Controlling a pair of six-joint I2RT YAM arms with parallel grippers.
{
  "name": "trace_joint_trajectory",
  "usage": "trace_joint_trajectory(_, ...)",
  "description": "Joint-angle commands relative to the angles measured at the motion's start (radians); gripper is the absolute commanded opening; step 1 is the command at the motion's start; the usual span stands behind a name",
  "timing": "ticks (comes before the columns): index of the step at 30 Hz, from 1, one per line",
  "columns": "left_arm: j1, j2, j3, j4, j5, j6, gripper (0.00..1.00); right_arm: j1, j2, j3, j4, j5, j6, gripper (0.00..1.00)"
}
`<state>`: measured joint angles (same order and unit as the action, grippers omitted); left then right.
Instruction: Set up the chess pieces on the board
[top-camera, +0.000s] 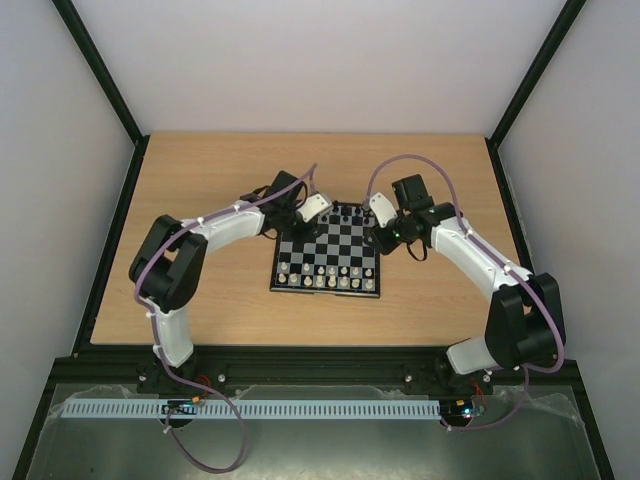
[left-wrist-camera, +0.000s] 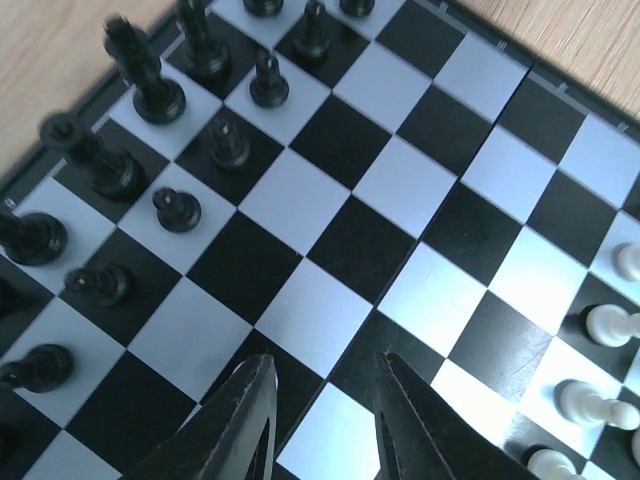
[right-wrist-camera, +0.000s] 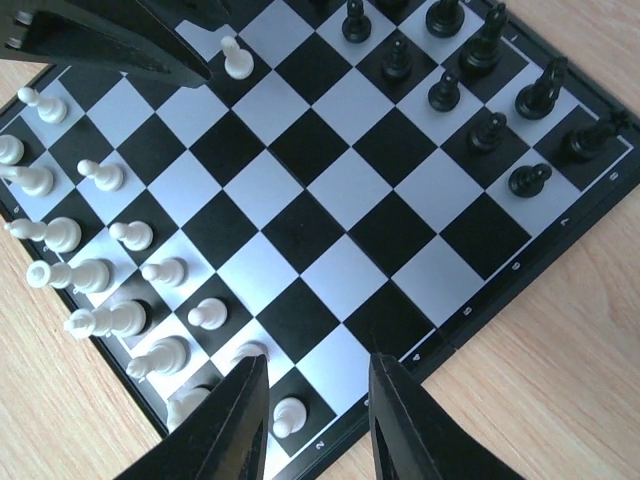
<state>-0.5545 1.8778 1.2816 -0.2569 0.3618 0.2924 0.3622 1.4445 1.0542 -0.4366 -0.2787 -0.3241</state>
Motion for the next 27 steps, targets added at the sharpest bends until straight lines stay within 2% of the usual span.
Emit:
trace_joint_trajectory(1,-0.018,0.023,0.012,-0.035,-0.088,0.001,0.30,-0.004,-0.039,-0.036,-0.041,0.006,0.021,0.29)
trace_joint_trajectory(8,-0.028,0.053,0.019,-0.012,-0.170,-0.015,0.30,-0.017,-0.050,-0.051,-0.042,-0.001,0.031,0.29)
trace_joint_trajectory(21,-0.033,0.094,0.048,-0.015,-0.173,-0.013,0.26,-0.042,-0.061,-0.076,-0.033,-0.005,0.036,0.29)
trace_joint_trajectory(27,-0.038,0.102,0.053,-0.016,-0.179,-0.012,0.20,-0.043,-0.065,-0.090,-0.027,-0.006,0.038,0.29)
